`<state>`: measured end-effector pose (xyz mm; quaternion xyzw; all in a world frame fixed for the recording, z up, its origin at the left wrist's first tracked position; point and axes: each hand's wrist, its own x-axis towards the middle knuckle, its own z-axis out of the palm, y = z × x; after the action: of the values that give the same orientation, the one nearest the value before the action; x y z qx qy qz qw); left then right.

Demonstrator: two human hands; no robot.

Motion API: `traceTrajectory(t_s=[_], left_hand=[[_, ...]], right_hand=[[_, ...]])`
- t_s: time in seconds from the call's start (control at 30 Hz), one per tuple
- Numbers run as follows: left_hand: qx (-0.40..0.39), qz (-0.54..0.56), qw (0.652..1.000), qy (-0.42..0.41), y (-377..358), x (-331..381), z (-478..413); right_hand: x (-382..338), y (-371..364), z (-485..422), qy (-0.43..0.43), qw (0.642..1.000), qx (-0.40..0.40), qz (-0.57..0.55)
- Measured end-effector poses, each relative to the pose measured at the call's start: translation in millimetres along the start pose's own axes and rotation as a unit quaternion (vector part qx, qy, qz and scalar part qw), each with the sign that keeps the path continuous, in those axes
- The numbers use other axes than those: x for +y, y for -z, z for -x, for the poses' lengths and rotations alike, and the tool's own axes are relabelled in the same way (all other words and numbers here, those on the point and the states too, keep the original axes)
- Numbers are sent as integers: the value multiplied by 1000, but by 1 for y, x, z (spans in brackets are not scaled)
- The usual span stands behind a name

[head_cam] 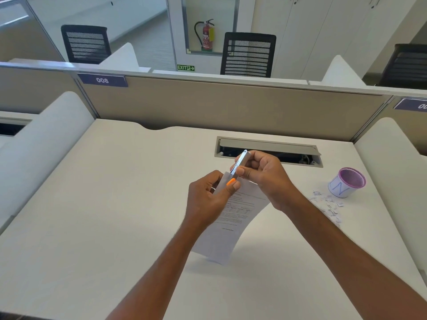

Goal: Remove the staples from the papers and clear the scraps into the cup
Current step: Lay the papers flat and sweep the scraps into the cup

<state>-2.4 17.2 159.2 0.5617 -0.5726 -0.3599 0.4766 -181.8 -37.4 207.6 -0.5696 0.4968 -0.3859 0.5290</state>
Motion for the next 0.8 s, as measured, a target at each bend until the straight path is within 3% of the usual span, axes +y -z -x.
traceTrajectory(t_s=[0.2, 0.37, 0.67, 0.8], left_hand=[[-9, -1, 1000, 3, 0, -3, -1], [-22, 29, 997, 72, 4, -11, -2], [36, 52, 994, 92, 9, -15, 5], [41, 73, 993, 83, 13, -13, 9]], right_hand=[[3, 0, -2, 5, 1000, 1, -14], [3, 5, -5, 1, 997, -24, -70], [8, 29, -25, 2, 976, 0, -218], [27, 49, -45, 16, 989, 38, -143]])
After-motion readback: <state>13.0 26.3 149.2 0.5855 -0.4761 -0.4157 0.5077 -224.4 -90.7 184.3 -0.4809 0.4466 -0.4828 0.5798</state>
